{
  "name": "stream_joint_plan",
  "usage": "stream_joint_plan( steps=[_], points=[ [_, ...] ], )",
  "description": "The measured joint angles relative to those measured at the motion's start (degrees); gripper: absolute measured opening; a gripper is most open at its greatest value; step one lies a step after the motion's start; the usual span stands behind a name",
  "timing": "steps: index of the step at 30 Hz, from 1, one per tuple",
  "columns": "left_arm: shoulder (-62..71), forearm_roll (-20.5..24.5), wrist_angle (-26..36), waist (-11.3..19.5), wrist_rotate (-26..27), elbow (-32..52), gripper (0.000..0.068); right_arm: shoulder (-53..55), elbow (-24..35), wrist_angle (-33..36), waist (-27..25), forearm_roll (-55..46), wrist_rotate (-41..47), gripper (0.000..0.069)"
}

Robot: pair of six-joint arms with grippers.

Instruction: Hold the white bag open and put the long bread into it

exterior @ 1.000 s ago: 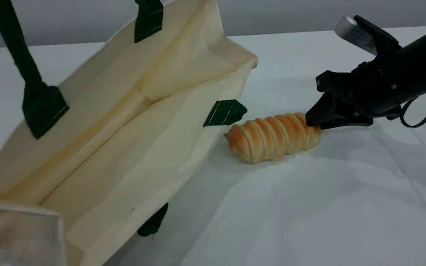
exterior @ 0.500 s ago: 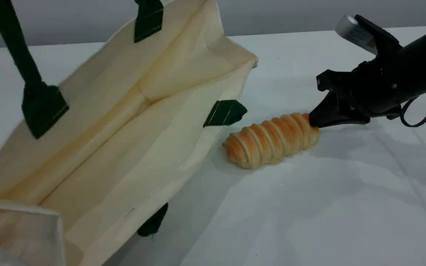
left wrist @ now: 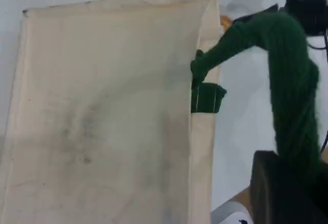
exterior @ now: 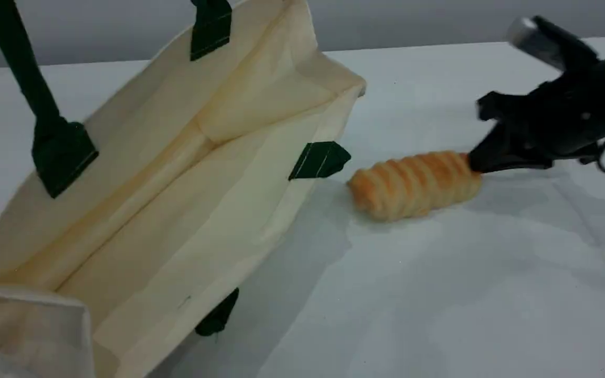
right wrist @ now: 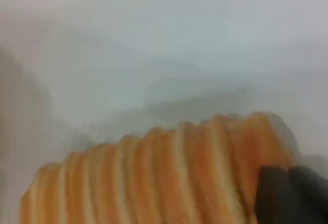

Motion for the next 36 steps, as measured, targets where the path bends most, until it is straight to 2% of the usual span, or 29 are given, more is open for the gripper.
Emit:
stream_joint_plan(
  steps=[7,15,18,23,27,30,36],
  points=[
    [0.0,0.0,-0.12,0.0,0.18,0.0,0.0089,0.0,0.0,-0.79,-4.25,0.07,0.0,0.0014],
    [0.0,0.22,-0.46,0.0,0.25,0.0,0.0089,0.0,0.0,8.03,-4.2,-0.14,0.0,0.0035],
    [0.0,0.22,-0.48,0.0,0.25,0.0,0.0089,0.0,0.0,9.73,-4.09,-0.14,0.0,0.0102],
    [0.0,0.22,-0.52,0.0,0.25,0.0,0.0089,0.0,0.0,9.61,-3.89,-0.14,0.0,0.0337],
    [0.0,0.22,-0.52,0.0,0.4,0.05,0.0089,0.0,0.0,8.62,-2.09,-0.09,0.0,0.0489],
    [0.0,0.22,-0.52,0.0,0.4,0.05,0.0089,0.0,0.0,5.64,0.67,0.13,0.0,0.0522],
    [0.0,0.1,-0.27,0.0,0.4,0.1,0.0089,-0.06,-0.11,-3.01,5.83,0.27,-0.05,0.0528]
  ],
)
